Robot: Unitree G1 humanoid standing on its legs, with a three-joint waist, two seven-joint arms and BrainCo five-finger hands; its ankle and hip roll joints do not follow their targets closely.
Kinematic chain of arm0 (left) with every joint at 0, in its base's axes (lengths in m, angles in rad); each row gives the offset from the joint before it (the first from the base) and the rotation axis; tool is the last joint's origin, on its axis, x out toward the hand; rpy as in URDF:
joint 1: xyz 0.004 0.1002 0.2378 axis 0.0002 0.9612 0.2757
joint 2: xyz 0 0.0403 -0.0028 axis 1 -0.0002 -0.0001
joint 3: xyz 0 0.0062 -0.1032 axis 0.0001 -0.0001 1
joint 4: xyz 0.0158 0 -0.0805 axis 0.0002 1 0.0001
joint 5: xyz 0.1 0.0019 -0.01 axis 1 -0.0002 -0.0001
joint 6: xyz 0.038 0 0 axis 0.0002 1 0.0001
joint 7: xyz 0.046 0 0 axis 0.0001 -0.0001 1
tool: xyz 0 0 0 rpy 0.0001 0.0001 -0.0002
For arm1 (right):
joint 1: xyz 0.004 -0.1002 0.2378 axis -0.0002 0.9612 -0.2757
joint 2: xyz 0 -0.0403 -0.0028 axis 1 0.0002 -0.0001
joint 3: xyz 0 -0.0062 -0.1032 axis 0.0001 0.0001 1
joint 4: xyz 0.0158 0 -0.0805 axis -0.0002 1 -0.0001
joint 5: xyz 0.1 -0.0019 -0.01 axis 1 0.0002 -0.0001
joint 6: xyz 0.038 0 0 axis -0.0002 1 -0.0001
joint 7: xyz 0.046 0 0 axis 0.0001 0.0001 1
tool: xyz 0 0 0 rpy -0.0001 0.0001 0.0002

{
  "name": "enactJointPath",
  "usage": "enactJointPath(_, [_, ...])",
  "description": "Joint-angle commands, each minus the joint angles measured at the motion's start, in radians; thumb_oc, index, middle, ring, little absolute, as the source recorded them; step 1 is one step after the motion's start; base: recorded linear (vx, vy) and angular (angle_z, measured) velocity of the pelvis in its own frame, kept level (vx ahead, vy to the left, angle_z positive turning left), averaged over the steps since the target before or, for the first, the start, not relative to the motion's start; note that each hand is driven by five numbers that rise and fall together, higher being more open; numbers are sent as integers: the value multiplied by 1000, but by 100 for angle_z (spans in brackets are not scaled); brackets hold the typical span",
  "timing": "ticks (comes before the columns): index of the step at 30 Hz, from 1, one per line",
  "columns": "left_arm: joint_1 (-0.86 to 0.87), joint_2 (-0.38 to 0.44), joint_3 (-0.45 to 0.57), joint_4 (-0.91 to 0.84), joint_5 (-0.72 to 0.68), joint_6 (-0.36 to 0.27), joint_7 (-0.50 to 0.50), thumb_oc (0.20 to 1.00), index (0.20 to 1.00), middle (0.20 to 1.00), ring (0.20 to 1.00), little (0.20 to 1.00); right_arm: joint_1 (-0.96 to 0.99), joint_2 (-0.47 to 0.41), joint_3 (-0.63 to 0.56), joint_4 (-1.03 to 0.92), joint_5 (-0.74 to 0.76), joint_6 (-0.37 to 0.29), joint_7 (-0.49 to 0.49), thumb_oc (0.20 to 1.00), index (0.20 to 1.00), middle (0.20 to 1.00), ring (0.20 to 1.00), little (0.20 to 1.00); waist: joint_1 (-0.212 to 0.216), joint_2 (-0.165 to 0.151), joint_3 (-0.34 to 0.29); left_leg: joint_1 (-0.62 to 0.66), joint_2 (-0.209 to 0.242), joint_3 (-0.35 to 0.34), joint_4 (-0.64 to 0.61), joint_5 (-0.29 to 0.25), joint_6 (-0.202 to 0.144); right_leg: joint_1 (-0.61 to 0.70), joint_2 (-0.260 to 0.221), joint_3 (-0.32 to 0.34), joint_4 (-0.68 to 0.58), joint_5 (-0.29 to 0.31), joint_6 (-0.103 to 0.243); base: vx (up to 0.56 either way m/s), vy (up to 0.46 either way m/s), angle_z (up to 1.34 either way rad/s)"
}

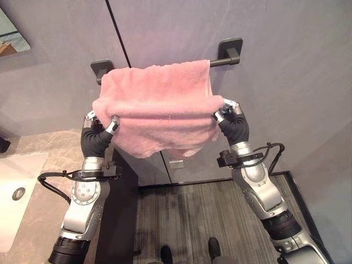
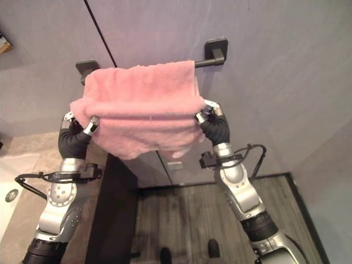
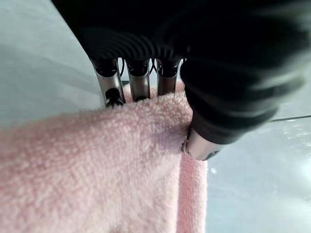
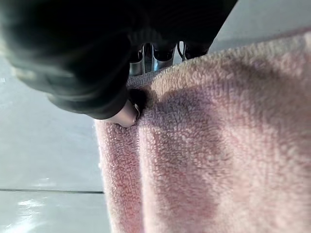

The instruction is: Put brush and paste in cup on sink, flatten towel.

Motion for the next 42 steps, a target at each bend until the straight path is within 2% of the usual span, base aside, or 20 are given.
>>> enactJointPath(1, [38,36,6,86,-79,22,5,200,200,200,200,200,40,7,-47,26,-92,-4,-43,200,200,200,200,200,-6,-74,-45,21,116,-10,2,8,-83,19,-157,-5,-1,-25,103,9,1,-5])
enactJointPath(6, [38,49,-16,163,-18,55,-11,200,200,200,200,200,65,23,-46,123,-123,27,-77,200,200,200,200,200,-13,-71,-48,28,117,-11,2,6,-81,25,-157,-7,-1,-28,103,5,0,-2])
enactJointPath(14, [35,51,-11,175,-12,56,-2,200,200,200,200,200,48,17,-71,133,-133,25,-103,200,200,200,200,200,-13,-67,-56,29,120,-8,2,7,-83,19,-153,-6,-1,-26,103,0,0,0])
enactJointPath(15, [34,51,-11,176,-8,56,-4,200,200,200,200,200,48,14,-71,135,-138,30,-98,272,272,272,272,272,-13,-66,-57,26,122,-8,2,8,-85,15,-153,-6,-1,-25,103,0,0,0])
enactJointPath(16, [34,51,-11,176,-8,56,-4,200,200,200,200,200,48,13,-71,135,-138,30,-98,906,906,906,906,906,-14,-66,-57,25,122,-9,2,8,-85,15,-153,-6,-1,-25,103,0,0,0])
enactJointPath(17, [35,47,-11,181,-6,57,5,200,200,200,200,200,50,9,-72,135,-162,32,-108,1000,1000,1000,1000,1000,-13,-66,-56,23,123,-8,2,10,-87,13,-153,-7,-1,-23,103,0,0,0])
enactJointPath(18, [37,44,-8,181,4,59,10,347,347,347,347,347,51,5,-73,131,-179,34,-115,1000,1000,1000,1000,1000,-13,-65,-58,20,124,-10,2,11,-87,12,-152,-7,-1,-23,103,0,0,0])
enactJointPath(19, [39,40,-6,186,23,63,20,548,548,548,548,548,46,2,-69,131,-202,39,-116,1000,1000,1000,1000,1000,-11,-64,-58,18,125,-9,2,11,-89,11,-151,-9,-1,-24,103,0,0,0])
enactJointPath(20, [39,40,-6,186,23,63,21,1000,1000,1000,1000,1000,46,2,-69,131,-202,39,-116,1000,1000,1000,1000,1000,-12,-64,-58,18,125,-10,2,11,-89,11,-151,-9,-1,-24,103,0,0,0])
enactJointPath(33, [61,57,44,229,167,110,65,1000,1000,1000,1000,1000,25,-5,-72,162,-198,55,-124,1000,1000,1000,1000,1000,-5,-64,-62,10,132,-12,2,17,-94,8,-144,-14,-1,-25,100,0,0,0])
enactJointPath(42, [122,53,82,205,227,116,45,1000,1000,1000,1000,1000,98,15,-105,139,-40,40,-65,1000,1000,1000,1000,1000,-7,-65,-62,14,129,-12,2,10,-92,9,-148,-15,-1,-24,100,0,0,0])
